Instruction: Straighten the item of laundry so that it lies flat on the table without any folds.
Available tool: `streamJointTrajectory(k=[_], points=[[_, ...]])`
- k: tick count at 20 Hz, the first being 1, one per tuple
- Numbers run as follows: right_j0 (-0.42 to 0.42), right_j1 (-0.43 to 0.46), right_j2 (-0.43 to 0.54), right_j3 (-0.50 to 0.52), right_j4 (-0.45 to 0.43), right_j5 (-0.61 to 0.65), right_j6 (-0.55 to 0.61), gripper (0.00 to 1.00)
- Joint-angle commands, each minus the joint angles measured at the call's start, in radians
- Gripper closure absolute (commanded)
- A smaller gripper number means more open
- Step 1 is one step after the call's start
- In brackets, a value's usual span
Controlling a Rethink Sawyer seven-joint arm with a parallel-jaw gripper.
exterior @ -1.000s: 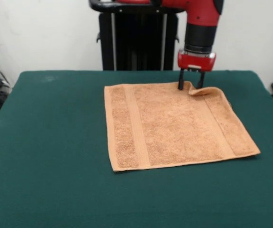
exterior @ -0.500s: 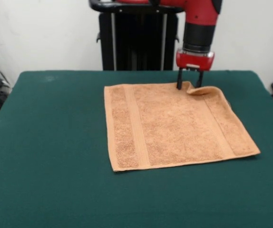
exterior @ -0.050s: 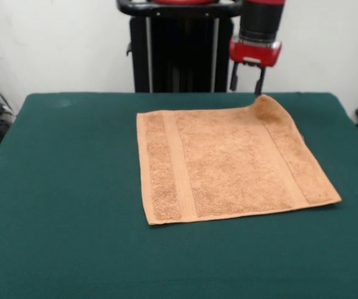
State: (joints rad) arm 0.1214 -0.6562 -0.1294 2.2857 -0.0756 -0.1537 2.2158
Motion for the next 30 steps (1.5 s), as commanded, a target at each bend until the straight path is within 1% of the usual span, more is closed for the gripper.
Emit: streamJointTrajectory(k=[1,3,8,11,15,16,18,20,22,25,30], points=[[-0.017,-0.15,0.091,0.011,0.055,0.216,0.119,0.0],[-0.013,-0.145,0.089,0.004,0.054,0.217,0.125,0.0],[-0.002,-0.096,0.077,-0.025,0.045,0.187,0.134,0.0],[-0.009,-0.099,0.07,-0.032,0.039,0.186,0.127,0.0],[-0.005,-0.125,0.037,-0.062,0.053,0.25,0.114,0.0],[-0.016,-0.115,0.04,-0.076,0.051,0.25,0.107,0.0],[-0.001,-0.088,0.01,-0.125,0.053,0.269,0.091,0.0],[0.013,-0.047,-0.016,-0.175,0.054,0.27,0.083,0.0],[0.008,-0.008,-0.023,-0.211,0.05,0.256,0.077,0.0],[0.023,0.046,-0.046,-0.271,0.056,0.245,0.081,0.0],[0.038,0.124,-0.055,-0.338,0.073,0.217,0.103,0.0]])
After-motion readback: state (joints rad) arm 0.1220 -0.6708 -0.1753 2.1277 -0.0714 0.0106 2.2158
